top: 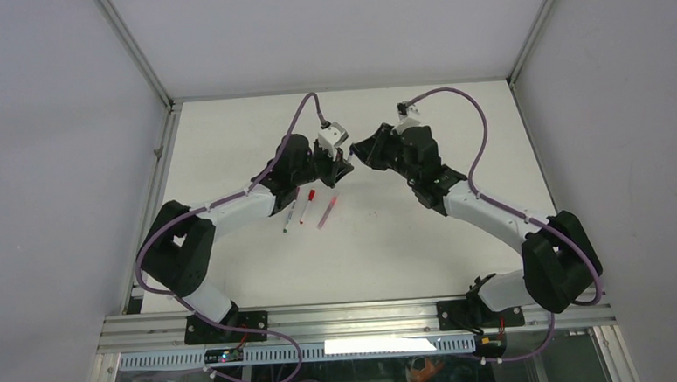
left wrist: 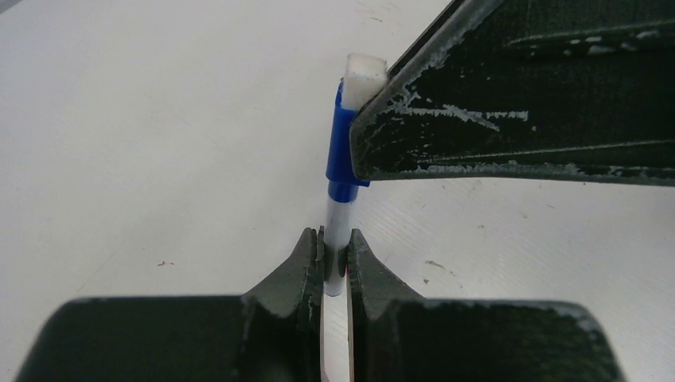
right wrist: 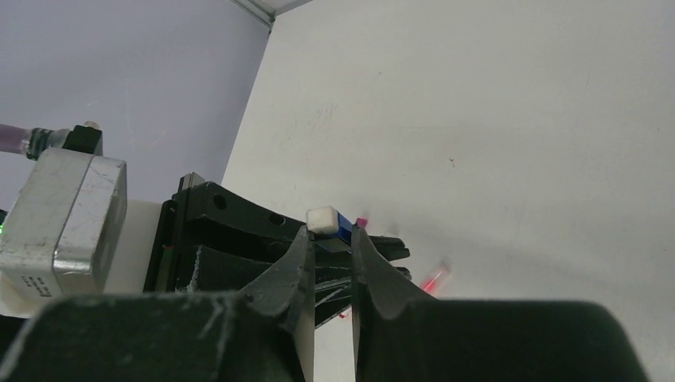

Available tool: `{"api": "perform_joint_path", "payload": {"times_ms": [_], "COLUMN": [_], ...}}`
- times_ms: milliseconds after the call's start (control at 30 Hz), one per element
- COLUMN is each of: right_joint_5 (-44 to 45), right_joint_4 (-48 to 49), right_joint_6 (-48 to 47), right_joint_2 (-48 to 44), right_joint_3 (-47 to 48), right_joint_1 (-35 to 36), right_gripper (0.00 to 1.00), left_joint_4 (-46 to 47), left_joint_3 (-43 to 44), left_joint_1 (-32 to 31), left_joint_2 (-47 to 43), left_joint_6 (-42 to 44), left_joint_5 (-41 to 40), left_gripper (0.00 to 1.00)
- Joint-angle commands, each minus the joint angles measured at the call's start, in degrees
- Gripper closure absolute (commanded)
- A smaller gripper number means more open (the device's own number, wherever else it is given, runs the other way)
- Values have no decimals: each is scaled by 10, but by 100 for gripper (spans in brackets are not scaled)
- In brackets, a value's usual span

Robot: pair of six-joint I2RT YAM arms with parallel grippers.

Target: Insert the pens into the pen caps

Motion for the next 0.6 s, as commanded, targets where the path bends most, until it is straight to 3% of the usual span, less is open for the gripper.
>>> {"api": "perform_joint_path", "payload": {"times_ms": [0, 167, 567], "right_joint_5": [-130, -89, -86], "right_joint_4": [-213, -258, -254], "right_joint_6": [-12, -54, -70], "right_joint_2": [12, -1, -13], "right_joint_3": [-35, -11, -4], "right_joint_1": [68, 67, 67], "right_gripper": [100, 100, 100], "left_joint_4": [227, 189, 76], "left_joint_3": [60, 24, 30], "left_joint_1": [-2, -2, -2], "left_joint_2": [-84, -124, -152], "left_joint_6": [7, 26, 40], "left_joint_5": [23, 19, 11], "left_gripper": [100, 100, 100]}}
